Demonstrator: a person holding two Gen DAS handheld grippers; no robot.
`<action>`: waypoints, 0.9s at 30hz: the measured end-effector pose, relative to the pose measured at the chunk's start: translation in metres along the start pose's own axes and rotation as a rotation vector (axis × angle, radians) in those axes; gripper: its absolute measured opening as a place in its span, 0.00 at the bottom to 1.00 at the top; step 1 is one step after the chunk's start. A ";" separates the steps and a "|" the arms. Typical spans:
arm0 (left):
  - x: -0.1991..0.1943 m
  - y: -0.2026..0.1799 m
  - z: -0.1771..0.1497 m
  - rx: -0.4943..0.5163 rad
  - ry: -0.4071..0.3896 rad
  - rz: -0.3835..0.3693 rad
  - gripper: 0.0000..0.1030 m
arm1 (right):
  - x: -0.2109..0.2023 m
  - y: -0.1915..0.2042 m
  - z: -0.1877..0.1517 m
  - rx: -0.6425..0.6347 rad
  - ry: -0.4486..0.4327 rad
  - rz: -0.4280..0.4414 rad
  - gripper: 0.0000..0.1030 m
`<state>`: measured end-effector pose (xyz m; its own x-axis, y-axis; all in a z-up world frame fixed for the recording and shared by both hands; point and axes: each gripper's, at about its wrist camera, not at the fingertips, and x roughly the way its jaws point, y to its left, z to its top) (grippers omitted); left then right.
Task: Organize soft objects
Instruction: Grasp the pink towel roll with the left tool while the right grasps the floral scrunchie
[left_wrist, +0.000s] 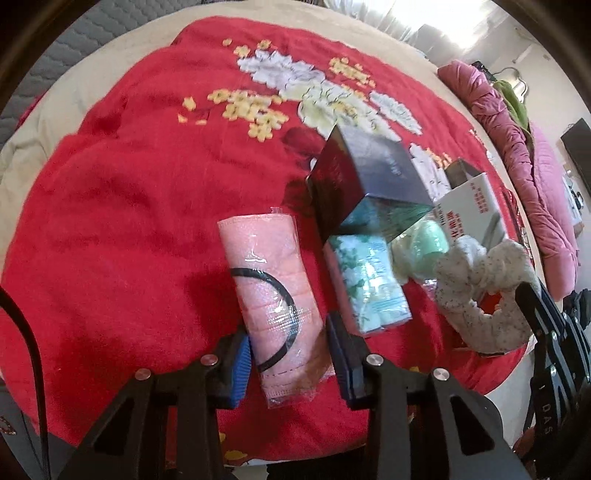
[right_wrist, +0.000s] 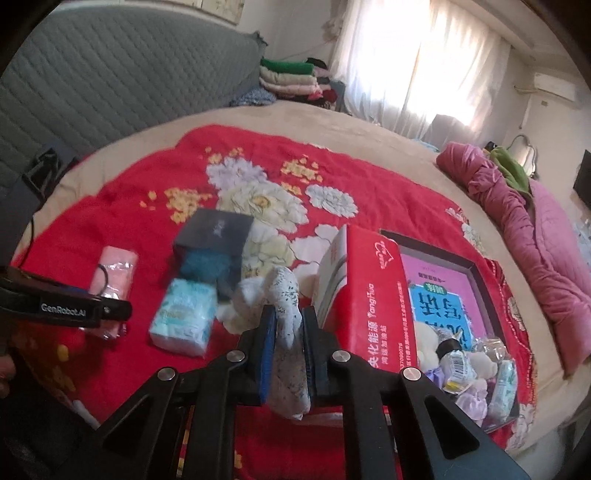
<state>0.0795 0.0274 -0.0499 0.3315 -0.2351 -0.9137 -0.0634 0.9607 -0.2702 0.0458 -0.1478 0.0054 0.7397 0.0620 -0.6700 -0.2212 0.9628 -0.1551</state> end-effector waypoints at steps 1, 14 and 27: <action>-0.002 -0.001 0.000 0.004 -0.005 0.000 0.37 | -0.002 0.000 0.001 -0.001 -0.005 -0.001 0.14; -0.009 -0.016 -0.003 0.041 -0.007 -0.020 0.37 | -0.002 0.009 -0.002 -0.059 0.035 -0.001 0.24; -0.006 -0.014 -0.003 0.040 0.005 -0.051 0.37 | 0.048 0.056 -0.032 -0.536 0.169 -0.362 0.67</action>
<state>0.0756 0.0146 -0.0413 0.3285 -0.2844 -0.9007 -0.0085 0.9527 -0.3039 0.0491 -0.0988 -0.0586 0.7267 -0.3244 -0.6055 -0.2954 0.6483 -0.7017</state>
